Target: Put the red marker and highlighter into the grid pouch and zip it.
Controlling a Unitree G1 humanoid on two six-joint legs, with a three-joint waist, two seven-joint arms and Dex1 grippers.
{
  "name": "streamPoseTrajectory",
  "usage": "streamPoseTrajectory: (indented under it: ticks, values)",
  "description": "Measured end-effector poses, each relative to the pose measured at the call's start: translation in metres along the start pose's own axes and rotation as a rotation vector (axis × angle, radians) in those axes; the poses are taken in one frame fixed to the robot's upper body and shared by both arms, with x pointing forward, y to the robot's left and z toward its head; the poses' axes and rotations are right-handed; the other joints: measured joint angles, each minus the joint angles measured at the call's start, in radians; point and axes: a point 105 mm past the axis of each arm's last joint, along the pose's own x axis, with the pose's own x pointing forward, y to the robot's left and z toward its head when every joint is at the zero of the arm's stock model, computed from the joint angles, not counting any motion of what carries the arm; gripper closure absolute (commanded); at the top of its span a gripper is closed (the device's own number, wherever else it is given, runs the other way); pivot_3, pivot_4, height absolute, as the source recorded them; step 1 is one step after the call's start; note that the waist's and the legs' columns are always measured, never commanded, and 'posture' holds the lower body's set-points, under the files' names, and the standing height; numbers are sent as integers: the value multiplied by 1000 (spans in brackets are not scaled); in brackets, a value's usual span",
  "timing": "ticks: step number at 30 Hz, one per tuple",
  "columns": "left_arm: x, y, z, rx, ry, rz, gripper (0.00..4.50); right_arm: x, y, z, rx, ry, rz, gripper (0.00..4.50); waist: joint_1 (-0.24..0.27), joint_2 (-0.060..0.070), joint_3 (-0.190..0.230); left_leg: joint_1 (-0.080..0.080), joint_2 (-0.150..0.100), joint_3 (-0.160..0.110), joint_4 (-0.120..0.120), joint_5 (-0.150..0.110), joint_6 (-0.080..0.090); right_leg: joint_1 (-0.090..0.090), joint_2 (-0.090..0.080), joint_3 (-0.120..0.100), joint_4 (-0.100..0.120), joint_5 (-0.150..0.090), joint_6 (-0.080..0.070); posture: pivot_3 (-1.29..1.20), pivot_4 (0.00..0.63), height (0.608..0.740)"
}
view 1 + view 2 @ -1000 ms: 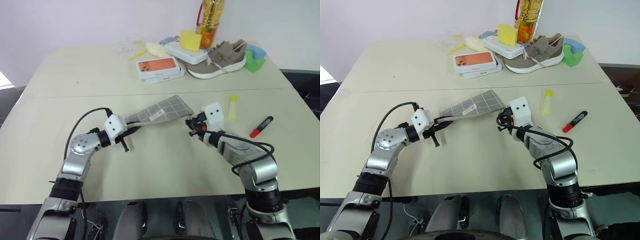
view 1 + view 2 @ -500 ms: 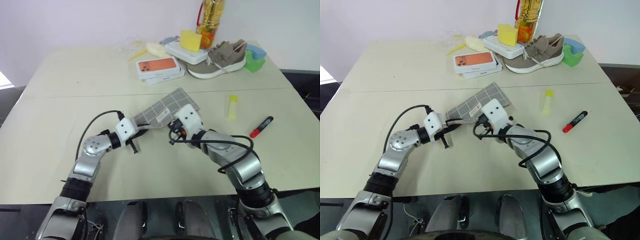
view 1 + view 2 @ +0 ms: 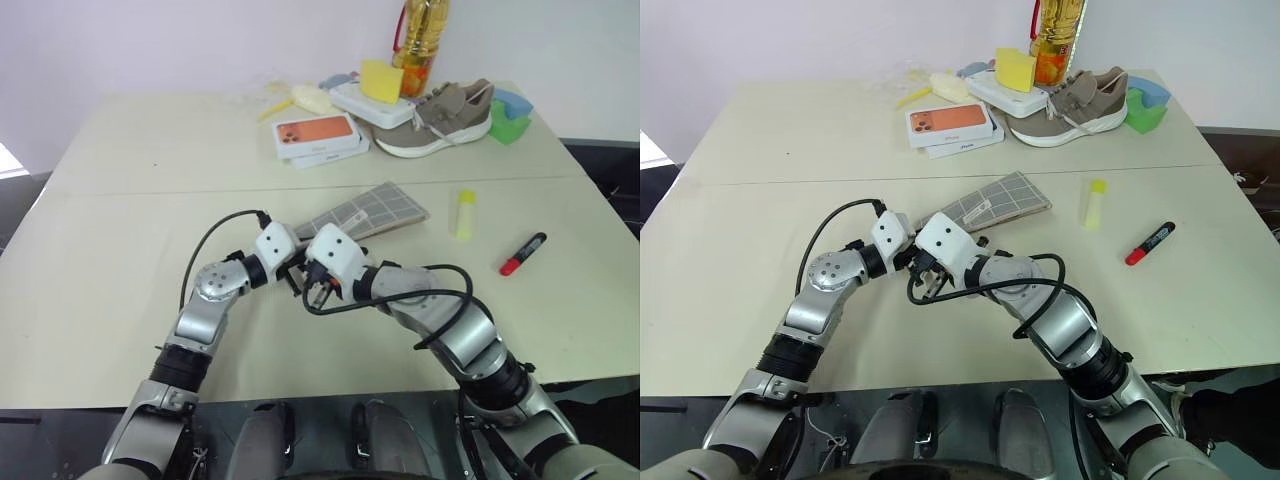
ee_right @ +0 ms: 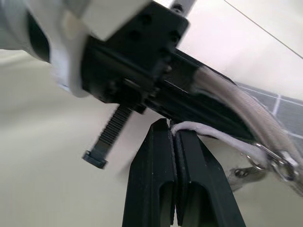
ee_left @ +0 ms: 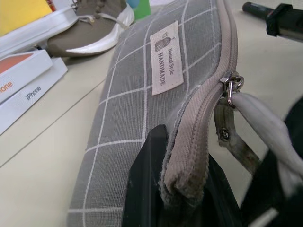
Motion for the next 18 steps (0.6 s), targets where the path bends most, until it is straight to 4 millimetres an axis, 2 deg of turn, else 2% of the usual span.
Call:
streamPoseTrajectory:
  ticks: [1,4,7,9,12,14,18]
  values:
    - [0,0,0,-1,-1,1,4500,0,0,0,0,0,2,4441,0,0,0,0,0,0,0,0,0,0,0,0,0,0,0,0,150,740]
    - [1,0,0,-2,-1,8,4500,-1,1,0,6,1,18,3622,0,0,0,0,0,0,0,0,0,0,0,0,0,0,0,0,150,740]
    - [1,3,0,12,5,30,4500,-14,0,-1,31,-17,25,2196,4,0,0,0,0,0,0,0,0,0,0,0,-1,0,0,0,150,740]
    - [-3,9,-1,36,22,57,4500,-31,-17,-6,50,-18,-58,1136,5,0,0,0,0,0,0,0,0,1,0,0,-1,0,0,0,150,740]
    - [-13,22,-3,85,43,110,4500,-57,-48,-26,127,22,-215,1136,7,0,0,0,0,0,0,0,0,0,0,0,-1,0,0,0,150,740]
    - [-20,33,-5,117,63,158,4500,-81,-79,-45,242,53,-388,1136,10,0,0,0,0,1,0,0,0,0,0,0,-1,0,0,0,150,740]
    - [-21,35,-9,130,84,188,4500,-116,-127,-73,395,101,-641,66,18,0,0,0,0,1,0,0,0,0,0,0,-1,0,0,0,150,740]
